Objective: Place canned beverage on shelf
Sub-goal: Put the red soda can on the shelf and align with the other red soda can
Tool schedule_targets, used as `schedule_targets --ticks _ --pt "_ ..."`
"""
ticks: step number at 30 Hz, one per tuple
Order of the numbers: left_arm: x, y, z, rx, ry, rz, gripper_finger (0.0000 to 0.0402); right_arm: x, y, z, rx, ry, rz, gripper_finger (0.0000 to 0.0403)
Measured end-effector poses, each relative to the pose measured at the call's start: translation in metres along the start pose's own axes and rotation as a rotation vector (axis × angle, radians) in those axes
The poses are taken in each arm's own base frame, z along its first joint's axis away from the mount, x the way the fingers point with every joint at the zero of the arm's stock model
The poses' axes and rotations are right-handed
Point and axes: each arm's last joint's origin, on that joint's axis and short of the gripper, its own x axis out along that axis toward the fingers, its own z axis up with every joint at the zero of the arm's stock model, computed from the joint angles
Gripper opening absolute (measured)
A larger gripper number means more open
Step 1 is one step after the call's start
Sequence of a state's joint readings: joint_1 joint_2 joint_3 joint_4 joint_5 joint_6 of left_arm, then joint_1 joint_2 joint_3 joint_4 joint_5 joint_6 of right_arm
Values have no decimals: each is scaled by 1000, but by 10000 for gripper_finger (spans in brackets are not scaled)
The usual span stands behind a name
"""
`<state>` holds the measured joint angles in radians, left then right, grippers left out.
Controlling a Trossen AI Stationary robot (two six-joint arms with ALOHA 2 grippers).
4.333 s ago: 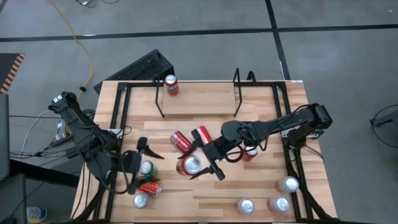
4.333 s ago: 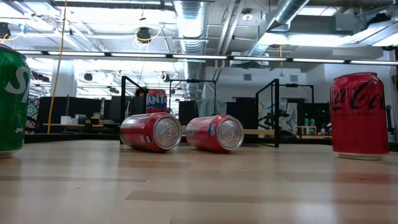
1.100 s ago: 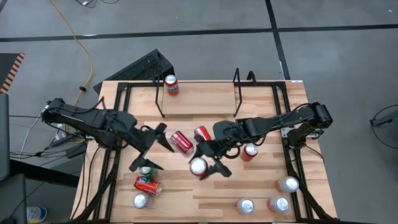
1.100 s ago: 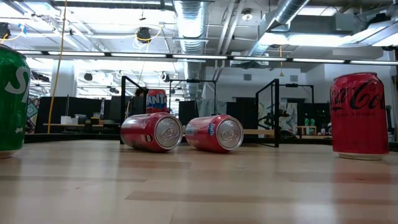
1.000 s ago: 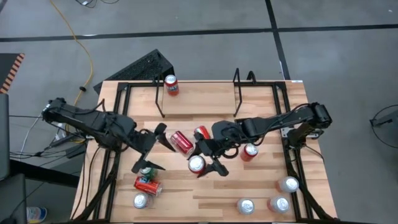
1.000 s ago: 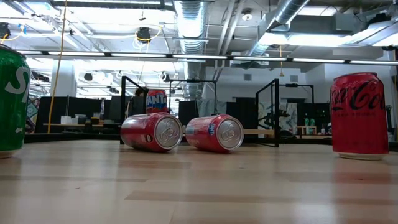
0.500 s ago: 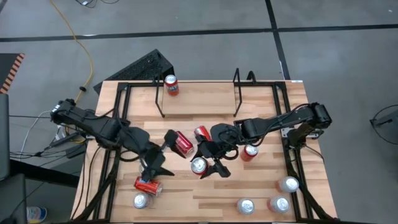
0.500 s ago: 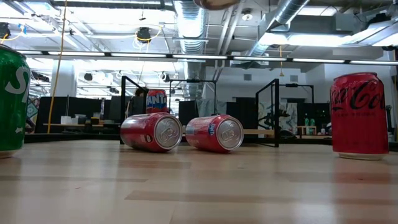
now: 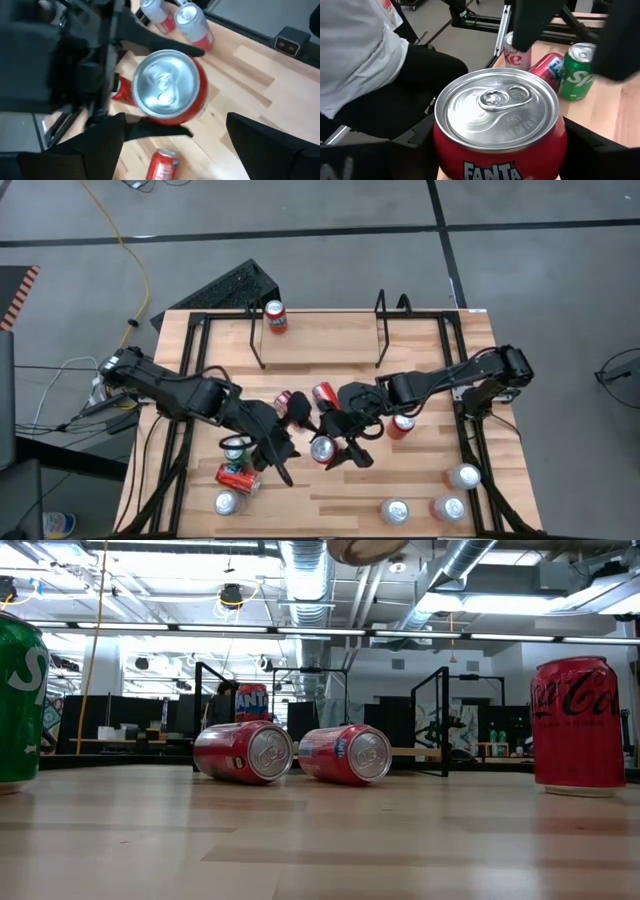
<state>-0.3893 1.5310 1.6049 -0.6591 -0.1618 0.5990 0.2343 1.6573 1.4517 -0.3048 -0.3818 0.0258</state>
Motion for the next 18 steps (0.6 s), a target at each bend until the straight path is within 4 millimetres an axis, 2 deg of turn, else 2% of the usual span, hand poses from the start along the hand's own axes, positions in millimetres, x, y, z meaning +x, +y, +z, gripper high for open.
schedule_targets --ticks 3,6,9,18 --pt "4 -1 0 28 9 -3 332 1 3 0 -5 1 -5 282" --pt "18 -4 -2 38 37 -14 332 2 5 0 -8 3 -1 282" --pt "27 -6 -2 -6 27 -37 332 2 6 -2 -20 22 -1 282" --pt "27 -5 1 -62 -30 -67 332 2 6 -4 -25 44 -38 282"
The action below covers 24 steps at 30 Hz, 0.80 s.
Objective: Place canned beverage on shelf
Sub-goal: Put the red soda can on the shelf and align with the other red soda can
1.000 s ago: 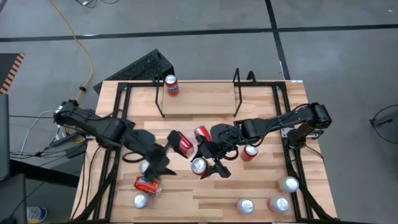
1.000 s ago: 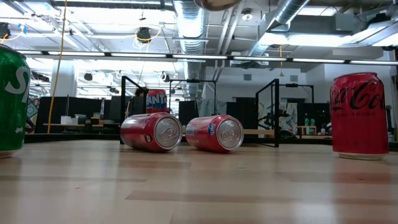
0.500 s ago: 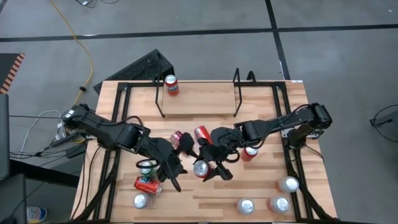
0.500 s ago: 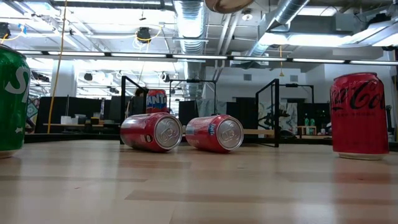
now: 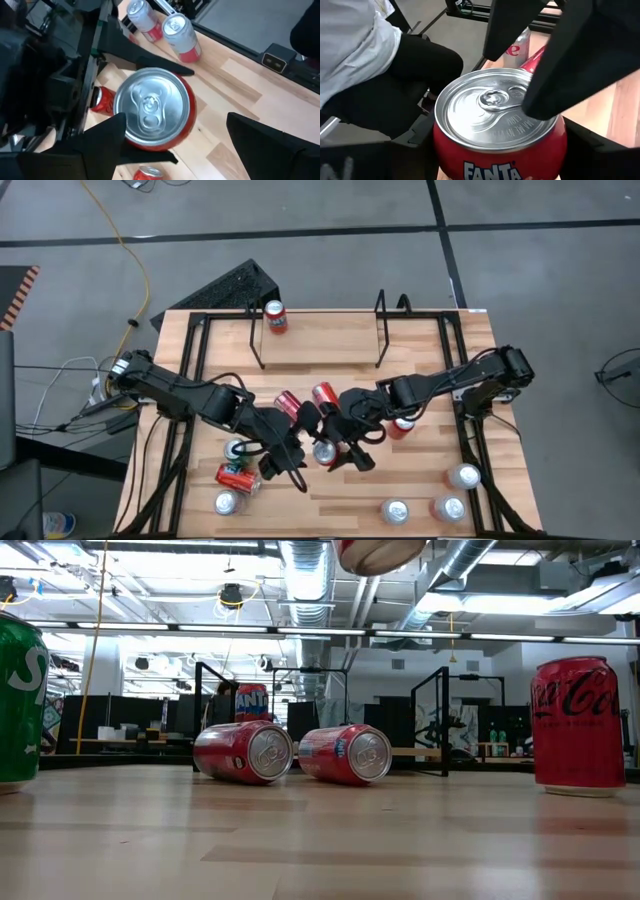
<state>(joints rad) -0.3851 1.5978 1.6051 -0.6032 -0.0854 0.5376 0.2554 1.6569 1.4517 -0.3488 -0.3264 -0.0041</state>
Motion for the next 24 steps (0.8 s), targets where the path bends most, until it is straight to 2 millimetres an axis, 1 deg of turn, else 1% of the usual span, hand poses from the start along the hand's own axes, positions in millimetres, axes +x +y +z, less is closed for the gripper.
schedule_targets --ticks 8,11,14,18,24 --pt "2 0 -2 105 42 36 332 0 0 0 -5 -3 1 282" --pt "2 0 -3 173 69 49 332 0 0 1 -6 -6 7 282" --pt "2 1 -3 194 72 55 332 1 2 1 -12 -7 14 282" --pt "2 2 -5 317 121 87 332 1 5 2 -19 -21 28 282" --pt "2 2 -5 369 114 75 332 2 9 3 -29 -26 36 282"
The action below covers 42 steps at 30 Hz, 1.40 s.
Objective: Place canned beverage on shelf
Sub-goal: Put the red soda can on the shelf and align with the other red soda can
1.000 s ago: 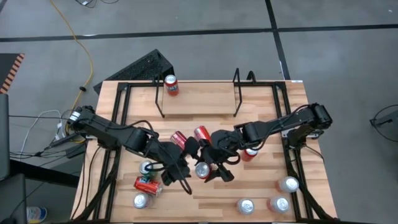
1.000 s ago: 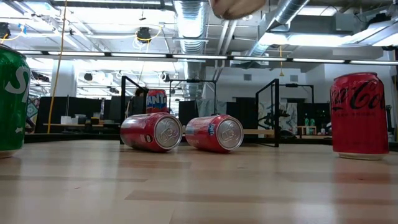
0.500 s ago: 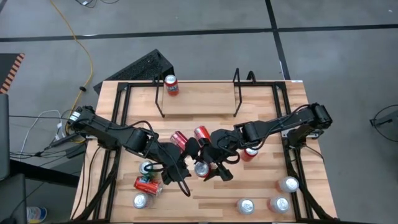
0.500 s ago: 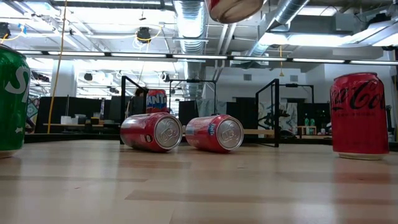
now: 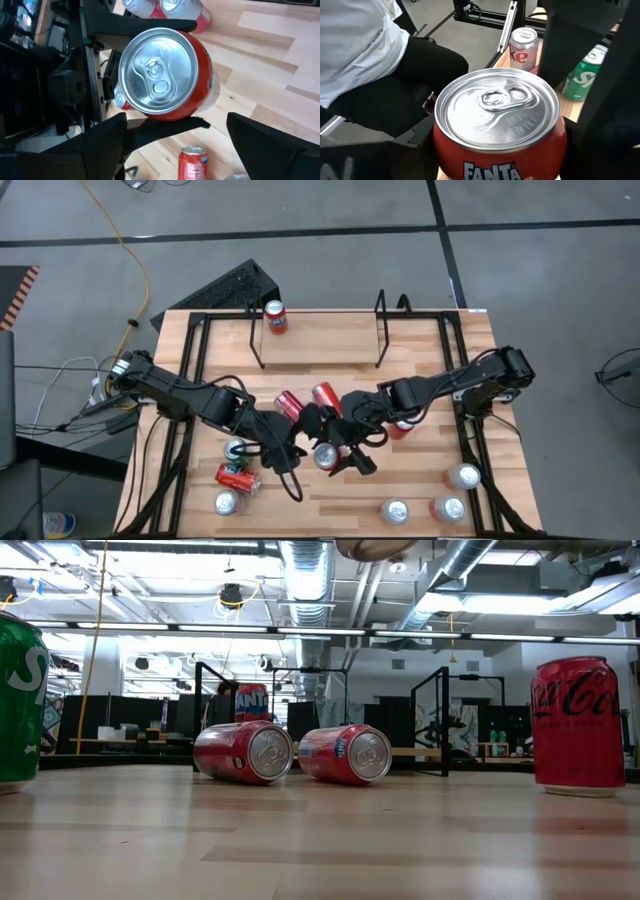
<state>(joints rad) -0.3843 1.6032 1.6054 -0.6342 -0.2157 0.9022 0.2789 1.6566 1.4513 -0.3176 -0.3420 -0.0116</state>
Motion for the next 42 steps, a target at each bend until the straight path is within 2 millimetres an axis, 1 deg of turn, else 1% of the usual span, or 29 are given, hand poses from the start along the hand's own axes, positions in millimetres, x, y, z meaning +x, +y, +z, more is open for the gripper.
schedule_targets --ticks 4,11,14,16,19,21,23,26,29,33,36,38,40,42 --pt "0 -1 2 35 -28 -10 332 0 0 -2 -8 22 1 282" --pt "-1 3 12 -193 -236 -84 332 -1 -2 -4 1 42 -9 282" --pt "-2 4 14 -248 -287 -113 332 0 0 -4 -24 45 -9 282" --pt "-2 4 14 -237 -277 -105 332 0 0 -4 -26 45 -9 282" --pt "-1 3 12 -185 -218 -67 332 0 1 -5 -9 46 -8 282" --pt "-1 2 12 -189 -179 -40 332 0 -1 -5 7 45 -5 282" --pt "-2 3 13 -275 -158 -9 332 -1 -2 -4 9 41 -5 282" --pt "-3 5 11 -436 -154 -7 332 1 2 -2 -29 24 0 282" --pt "-15 7 10 -518 -177 -35 332 3 9 3 -71 -22 20 282" --pt "-44 14 10 -550 -237 7 332 5 17 4 -87 -39 43 282" --pt "-69 15 2 -587 -291 85 332 6 19 5 -93 -47 44 282" --pt "-82 11 -7 -638 -351 143 332 6 21 9 -116 -85 44 282" --pt "-84 2 -19 -686 -412 193 332 6 24 14 -153 -136 47 282" --pt "-77 -13 -34 -740 -441 223 332 3 27 20 -198 -188 49 282"
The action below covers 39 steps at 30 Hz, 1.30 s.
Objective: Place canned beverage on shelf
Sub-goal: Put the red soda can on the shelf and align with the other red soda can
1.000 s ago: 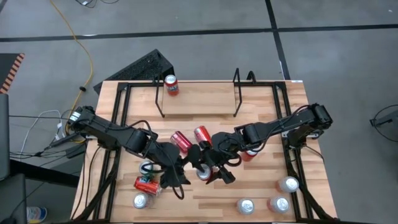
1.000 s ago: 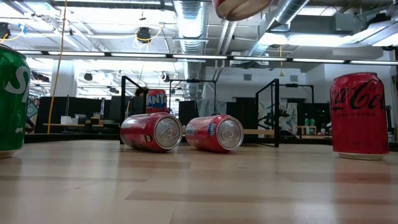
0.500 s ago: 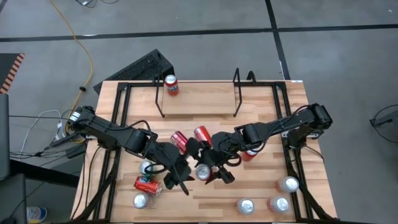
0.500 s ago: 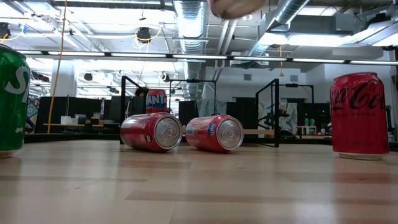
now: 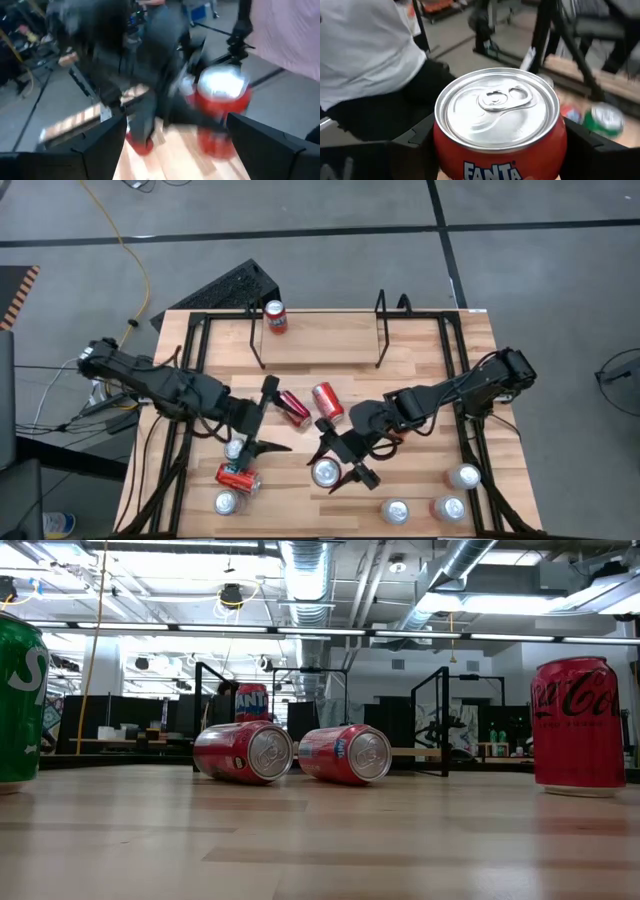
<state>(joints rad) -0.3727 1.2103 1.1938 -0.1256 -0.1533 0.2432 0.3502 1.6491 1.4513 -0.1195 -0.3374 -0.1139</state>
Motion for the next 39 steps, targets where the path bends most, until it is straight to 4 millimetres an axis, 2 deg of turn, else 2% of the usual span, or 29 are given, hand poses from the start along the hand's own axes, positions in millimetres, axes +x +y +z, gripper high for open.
schedule_targets --ticks 3,6,9,16,19,36,39 --pt "-7 2 -30 -94 -65 33 332 -6 4 11 -76 -71 -2 282" --pt "-10 3 -50 -209 -167 -22 332 -14 5 22 -148 -149 -20 282" --pt "-6 4 -67 -303 -196 -72 332 -18 -1 29 -197 -211 -67 282" --pt "-5 6 -71 -312 -178 -10 332 -23 -19 26 -122 -173 -286 282" --pt "-5 7 -71 -315 -167 17 332 -24 -24 25 -101 -168 -326 282" --pt "-5 5 -69 -363 -191 -86 332 -30 -39 22 -96 -152 -366 282" --pt "-5 6 -69 -355 -193 -18 332 -31 -40 22 -96 -162 -363 282"
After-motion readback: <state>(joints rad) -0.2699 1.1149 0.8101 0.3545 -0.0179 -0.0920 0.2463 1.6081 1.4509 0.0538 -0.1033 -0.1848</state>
